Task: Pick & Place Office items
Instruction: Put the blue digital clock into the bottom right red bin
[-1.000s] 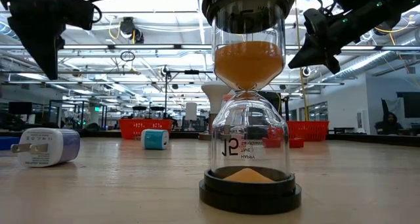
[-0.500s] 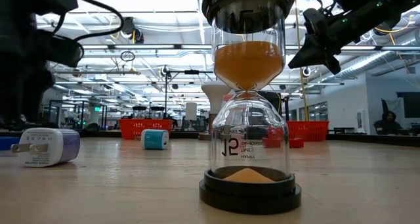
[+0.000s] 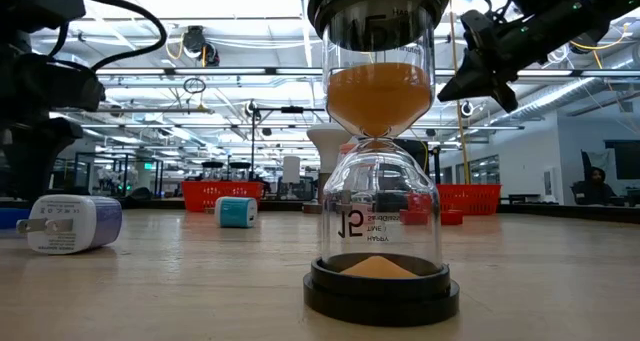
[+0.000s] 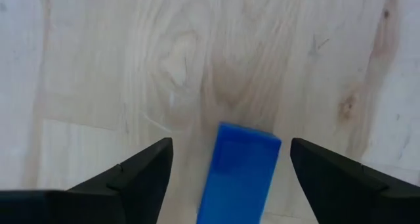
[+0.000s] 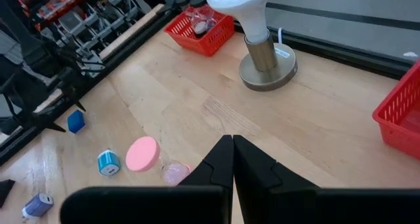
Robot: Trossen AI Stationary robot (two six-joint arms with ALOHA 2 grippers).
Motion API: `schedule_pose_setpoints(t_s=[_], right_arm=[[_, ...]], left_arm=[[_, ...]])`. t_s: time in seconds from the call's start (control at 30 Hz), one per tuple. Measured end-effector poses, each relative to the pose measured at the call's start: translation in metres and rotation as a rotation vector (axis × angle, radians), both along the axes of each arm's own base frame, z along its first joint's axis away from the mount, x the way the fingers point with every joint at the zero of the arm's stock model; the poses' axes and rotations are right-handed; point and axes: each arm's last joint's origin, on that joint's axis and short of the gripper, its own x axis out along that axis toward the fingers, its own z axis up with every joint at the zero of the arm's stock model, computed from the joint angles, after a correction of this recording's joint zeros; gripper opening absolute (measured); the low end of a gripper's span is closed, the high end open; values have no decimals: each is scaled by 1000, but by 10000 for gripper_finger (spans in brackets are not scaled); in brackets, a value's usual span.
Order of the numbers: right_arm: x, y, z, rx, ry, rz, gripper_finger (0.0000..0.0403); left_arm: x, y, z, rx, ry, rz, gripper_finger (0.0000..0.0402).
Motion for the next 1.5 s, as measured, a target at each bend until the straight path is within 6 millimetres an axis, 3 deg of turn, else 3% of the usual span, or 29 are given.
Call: schedule_pose_setpoints(t_s=[0.3,0.57,0.77,0.87,1.27,1.5], right_arm=[[3,-1,9,-41,-92,1,0],[3,-1,9,-38,-88,1,0],[3,-1,9,-37,-88,3,0],[3,-1,9,-37,-89,3,0],[3,-1,9,-43,-85,10,0],[4,1,8,-38,-77,59,0]], left_arm=[[1,-5,-5,49,15,-20,277],[10,-12,-22,75,84,7,271],[15,-16,-21,34,66,40,197],[17,-17,-14,19,40,44,153],[56,-26,45,-73,-212,-17,153],[102,-8,76,-169,-695,137,156]])
